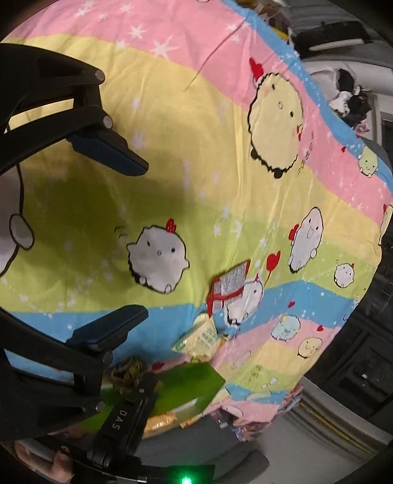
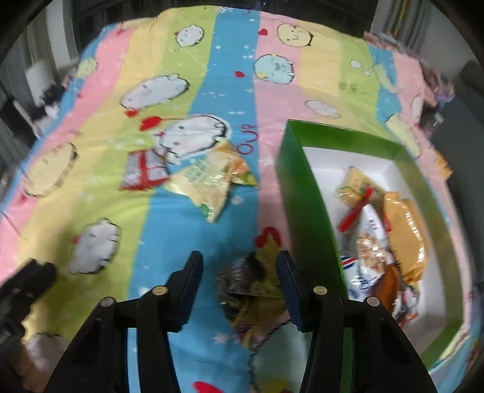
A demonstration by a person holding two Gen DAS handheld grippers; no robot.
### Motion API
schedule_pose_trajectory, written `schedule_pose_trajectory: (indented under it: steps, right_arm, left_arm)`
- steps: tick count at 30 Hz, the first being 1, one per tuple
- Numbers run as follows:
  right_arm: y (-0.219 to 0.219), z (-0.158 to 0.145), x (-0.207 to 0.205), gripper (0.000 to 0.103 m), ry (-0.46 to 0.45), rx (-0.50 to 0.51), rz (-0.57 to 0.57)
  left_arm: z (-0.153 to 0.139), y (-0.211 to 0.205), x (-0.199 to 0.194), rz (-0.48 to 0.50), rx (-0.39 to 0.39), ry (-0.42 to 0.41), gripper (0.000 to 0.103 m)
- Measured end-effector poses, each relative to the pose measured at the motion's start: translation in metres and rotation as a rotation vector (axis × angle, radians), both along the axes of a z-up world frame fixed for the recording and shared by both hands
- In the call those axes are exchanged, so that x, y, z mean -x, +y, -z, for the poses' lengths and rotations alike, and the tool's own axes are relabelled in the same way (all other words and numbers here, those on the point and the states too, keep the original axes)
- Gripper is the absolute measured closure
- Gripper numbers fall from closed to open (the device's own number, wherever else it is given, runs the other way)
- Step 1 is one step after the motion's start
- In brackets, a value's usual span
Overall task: Organize snacks
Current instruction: 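Move the right gripper over the dark gold candy pack on the bedspread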
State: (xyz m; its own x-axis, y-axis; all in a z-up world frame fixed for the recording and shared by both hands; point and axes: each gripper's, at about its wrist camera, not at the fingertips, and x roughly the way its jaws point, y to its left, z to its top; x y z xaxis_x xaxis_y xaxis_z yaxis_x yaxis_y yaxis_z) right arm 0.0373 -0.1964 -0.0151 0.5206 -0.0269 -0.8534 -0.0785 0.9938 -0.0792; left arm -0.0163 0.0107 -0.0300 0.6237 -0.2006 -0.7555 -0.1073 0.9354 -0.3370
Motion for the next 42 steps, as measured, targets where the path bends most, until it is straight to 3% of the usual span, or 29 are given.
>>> schedule_pose_trajectory:
  steps: [13,14,15,17,22,26,29,32,35,42]
  right_arm:
    - [0.025,0.02,0.002,0.052,-0.004,0.166,-0.087]
    - [0.026,0.021,0.003,0.054,-0.011,0.176,-0.088]
    - [0.027,0.021,0.004,0.065,-0.021,0.191,-0.09]
    - [0.028,0.019,0.004,0.077,-0.043,0.212,-0.082]
    - [0.016,0.005,0.006,0.082,-0.03,0.054,-0.122]
    - [0.007,-0.015,0.013,0.082,-0.023,-0.186,-0.202]
    - [0.006,-0.027,0.021,0.082,-0.033,-0.23,-0.218]
    - [0.003,-0.03,0.023,0.076,-0.01,-0.214,-0.177]
    - [0.001,-0.021,0.016,0.048,0.016,-0.179,-0.142]
    - [0.004,0.004,0.003,0.047,0.065,-0.08,-0.104]
  left_arm:
    - [0.008,-0.004,-0.002,-0.005,-0.016,0.021,0.016]
    - [0.008,-0.003,-0.002,-0.009,-0.014,0.022,0.016]
    - [0.008,-0.002,-0.002,-0.013,-0.012,0.023,0.016]
    - [0.008,-0.001,-0.002,-0.024,-0.011,0.022,0.016]
    - [0.008,0.005,-0.001,-0.047,0.0,0.02,0.016]
    - [0.008,0.008,0.0,-0.06,0.011,0.019,0.016]
    - [0.008,0.008,0.0,-0.064,0.014,0.019,0.016]
    - [0.008,0.006,0.0,-0.06,0.008,0.022,0.016]
    - [0.008,0.003,0.0,-0.047,0.01,0.023,0.016]
    - [0.007,0.0,0.0,-0.033,0.007,0.017,0.016]
